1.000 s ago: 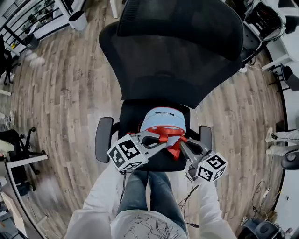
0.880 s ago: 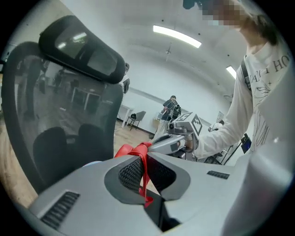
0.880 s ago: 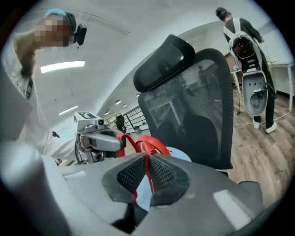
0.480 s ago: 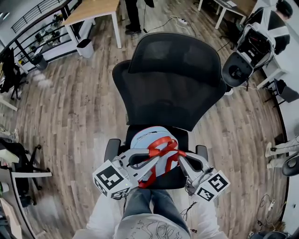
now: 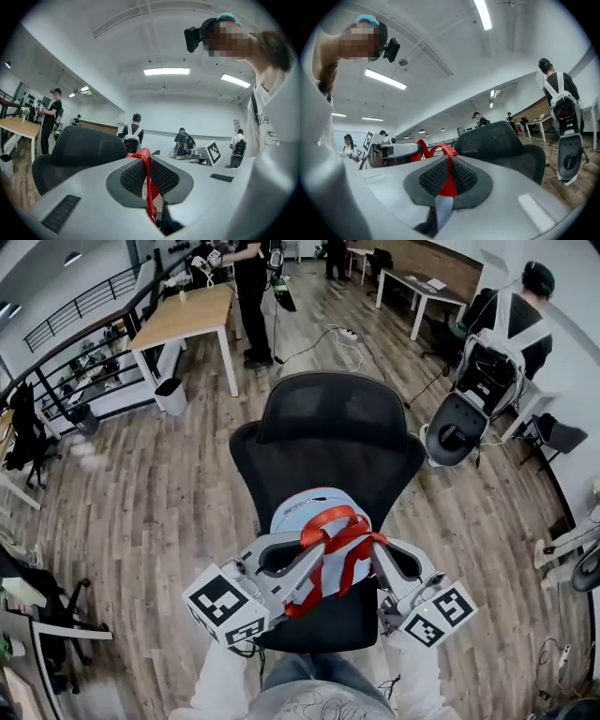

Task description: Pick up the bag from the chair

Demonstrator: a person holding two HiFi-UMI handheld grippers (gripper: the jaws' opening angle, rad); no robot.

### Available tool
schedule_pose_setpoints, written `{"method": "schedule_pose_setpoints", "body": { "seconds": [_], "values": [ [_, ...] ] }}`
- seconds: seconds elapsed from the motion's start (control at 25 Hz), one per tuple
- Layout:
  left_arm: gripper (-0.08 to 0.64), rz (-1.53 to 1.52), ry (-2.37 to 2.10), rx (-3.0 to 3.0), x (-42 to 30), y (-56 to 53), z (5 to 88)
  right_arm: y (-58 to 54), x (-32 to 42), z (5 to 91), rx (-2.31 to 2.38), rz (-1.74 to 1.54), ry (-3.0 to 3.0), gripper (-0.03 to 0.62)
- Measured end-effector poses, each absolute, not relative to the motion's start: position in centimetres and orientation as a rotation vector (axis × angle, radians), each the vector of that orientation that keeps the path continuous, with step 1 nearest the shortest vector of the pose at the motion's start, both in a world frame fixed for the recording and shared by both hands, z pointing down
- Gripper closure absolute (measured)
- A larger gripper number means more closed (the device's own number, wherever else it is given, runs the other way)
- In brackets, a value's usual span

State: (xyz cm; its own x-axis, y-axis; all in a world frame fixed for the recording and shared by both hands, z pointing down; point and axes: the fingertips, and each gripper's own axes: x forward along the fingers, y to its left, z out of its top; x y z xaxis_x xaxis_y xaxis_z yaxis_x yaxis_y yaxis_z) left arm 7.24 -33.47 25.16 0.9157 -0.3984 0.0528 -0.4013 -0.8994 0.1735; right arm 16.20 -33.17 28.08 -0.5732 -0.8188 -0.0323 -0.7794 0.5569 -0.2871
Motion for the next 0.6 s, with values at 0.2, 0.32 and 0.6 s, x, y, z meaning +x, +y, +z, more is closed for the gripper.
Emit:
{"method": "schedule_pose_setpoints", "body": {
  "seconds": [0.2, 0.32, 0.6],
  "values": [
    [0.543, -0.003, -0.720, 2.910, 7.6, -33.4, 21.4, -32.6, 16.8, 24.0, -1.457, -0.296, 2.554, 0.571],
    [0.542, -0.030, -0.767, 2.908, 7.4, -32.9, 20.3, -31.9, 16.6, 22.7, -1.479, -0.261, 2.522, 0.571],
    [0.541, -0.082, -0.798, 2.894, 7.1, -31.0, 19.2, -30.1, 16.5, 21.0, -1.473, -0.246, 2.479, 0.571]
  ]
}}
